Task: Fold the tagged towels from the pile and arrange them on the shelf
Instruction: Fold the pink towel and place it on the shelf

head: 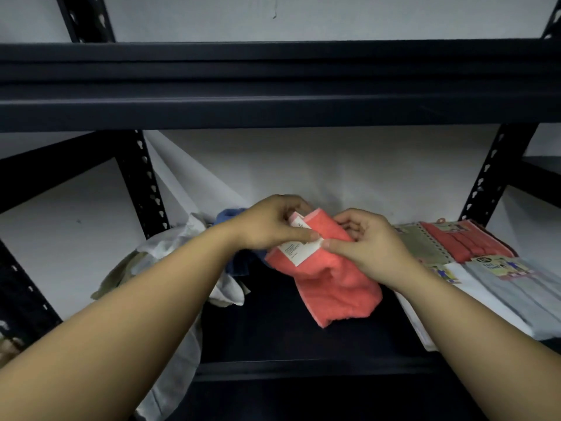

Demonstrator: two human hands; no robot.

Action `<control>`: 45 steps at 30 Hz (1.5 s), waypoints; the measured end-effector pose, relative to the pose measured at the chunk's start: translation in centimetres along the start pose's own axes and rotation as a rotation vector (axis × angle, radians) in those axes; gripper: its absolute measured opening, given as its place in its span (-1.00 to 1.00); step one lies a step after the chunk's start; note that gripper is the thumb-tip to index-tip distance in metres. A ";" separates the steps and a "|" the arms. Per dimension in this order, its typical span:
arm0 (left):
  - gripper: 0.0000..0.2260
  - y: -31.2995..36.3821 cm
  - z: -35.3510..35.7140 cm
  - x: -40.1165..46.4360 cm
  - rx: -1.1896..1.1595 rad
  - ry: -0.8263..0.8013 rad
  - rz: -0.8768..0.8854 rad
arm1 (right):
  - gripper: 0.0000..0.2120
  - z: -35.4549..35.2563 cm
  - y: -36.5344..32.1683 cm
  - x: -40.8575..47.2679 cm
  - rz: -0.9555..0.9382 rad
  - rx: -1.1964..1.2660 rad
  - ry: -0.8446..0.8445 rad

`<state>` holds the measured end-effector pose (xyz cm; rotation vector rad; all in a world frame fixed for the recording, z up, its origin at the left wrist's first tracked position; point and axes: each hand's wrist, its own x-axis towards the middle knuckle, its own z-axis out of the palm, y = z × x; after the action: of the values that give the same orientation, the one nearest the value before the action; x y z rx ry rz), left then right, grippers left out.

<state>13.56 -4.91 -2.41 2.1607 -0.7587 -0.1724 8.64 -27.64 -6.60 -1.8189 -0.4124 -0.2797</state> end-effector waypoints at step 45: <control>-0.69 -3.6 -2.6 -9.7 -0.167 0.295 -0.477 | -0.78 -8.3 4.8 -6.1 0.682 0.260 -0.169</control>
<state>8.34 4.11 -4.63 2.1090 -0.0523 -0.1499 5.23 -37.58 -10.85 -1.6241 0.0706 0.3848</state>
